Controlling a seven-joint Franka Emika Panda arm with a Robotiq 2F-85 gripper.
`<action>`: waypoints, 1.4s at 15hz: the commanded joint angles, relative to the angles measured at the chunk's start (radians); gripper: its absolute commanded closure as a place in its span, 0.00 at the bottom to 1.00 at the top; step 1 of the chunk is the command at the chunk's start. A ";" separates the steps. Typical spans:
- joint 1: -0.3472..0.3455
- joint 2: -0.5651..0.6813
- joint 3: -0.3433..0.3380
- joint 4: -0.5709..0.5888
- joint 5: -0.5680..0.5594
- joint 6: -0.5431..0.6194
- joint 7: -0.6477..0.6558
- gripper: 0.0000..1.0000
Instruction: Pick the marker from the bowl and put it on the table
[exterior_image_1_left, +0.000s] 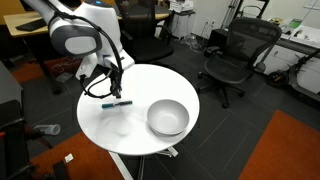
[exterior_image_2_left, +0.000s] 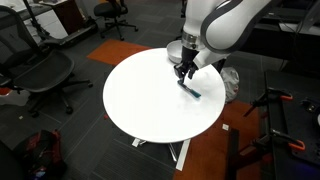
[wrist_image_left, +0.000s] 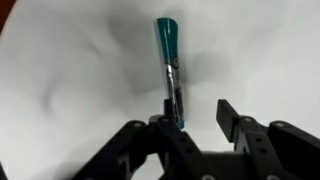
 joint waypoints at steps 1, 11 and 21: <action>0.022 -0.006 -0.027 0.002 -0.012 -0.004 0.035 0.20; 0.034 -0.141 -0.080 -0.061 -0.089 -0.043 0.022 0.00; -0.014 -0.314 -0.053 -0.138 -0.115 -0.172 -0.026 0.00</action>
